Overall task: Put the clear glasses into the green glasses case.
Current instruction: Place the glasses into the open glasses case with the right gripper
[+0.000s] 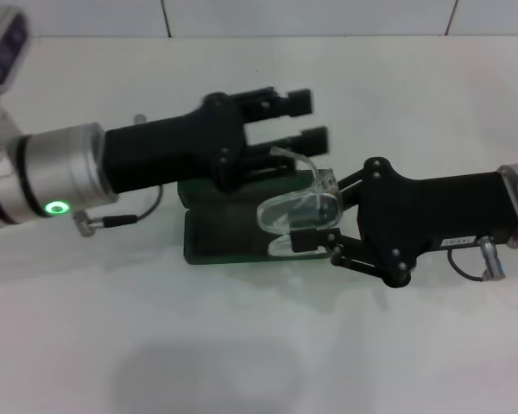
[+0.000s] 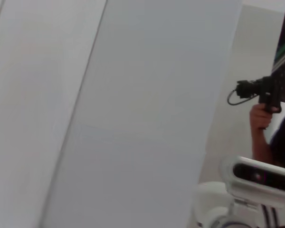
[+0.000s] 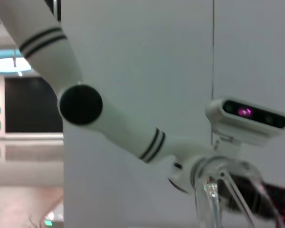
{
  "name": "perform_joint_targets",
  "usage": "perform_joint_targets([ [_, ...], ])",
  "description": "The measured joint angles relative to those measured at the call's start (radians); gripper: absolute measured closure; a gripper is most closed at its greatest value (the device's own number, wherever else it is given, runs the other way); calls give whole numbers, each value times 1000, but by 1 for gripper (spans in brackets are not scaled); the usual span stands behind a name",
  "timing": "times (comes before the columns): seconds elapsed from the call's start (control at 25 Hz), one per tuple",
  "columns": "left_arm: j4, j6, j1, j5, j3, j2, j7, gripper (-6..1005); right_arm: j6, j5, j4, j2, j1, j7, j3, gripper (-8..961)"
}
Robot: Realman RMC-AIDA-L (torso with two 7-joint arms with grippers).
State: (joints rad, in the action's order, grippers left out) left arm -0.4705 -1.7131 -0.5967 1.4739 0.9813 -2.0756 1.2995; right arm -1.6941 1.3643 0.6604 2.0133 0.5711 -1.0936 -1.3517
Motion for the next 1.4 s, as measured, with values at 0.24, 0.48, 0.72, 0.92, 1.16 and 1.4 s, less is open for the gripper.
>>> perform_joint_targets([
  [0.24,0,11,89,0,-204,12,-65,406,125,90,182,-2,-100,-18,-4,836],
  [0.48,-3,42,166,0,-357,22,-88,407,460,243,480,8,-186,-194,-203,837],
  [0.72,-4,46,184,2,-370,24,-89,408,663,449,598,10,-168,-378,-381,837],
  [0.92,-5,62,177,4,-370,24,-89,409,761,532,611,11,-141,-436,-484,836],
  [1.16,-5,92,159,11,-365,28,-85,410,869,557,600,13,-129,-438,-577,837],
  [1.4,-5,98,152,14,-363,28,-80,411,959,592,593,15,-125,-448,-641,836],
])
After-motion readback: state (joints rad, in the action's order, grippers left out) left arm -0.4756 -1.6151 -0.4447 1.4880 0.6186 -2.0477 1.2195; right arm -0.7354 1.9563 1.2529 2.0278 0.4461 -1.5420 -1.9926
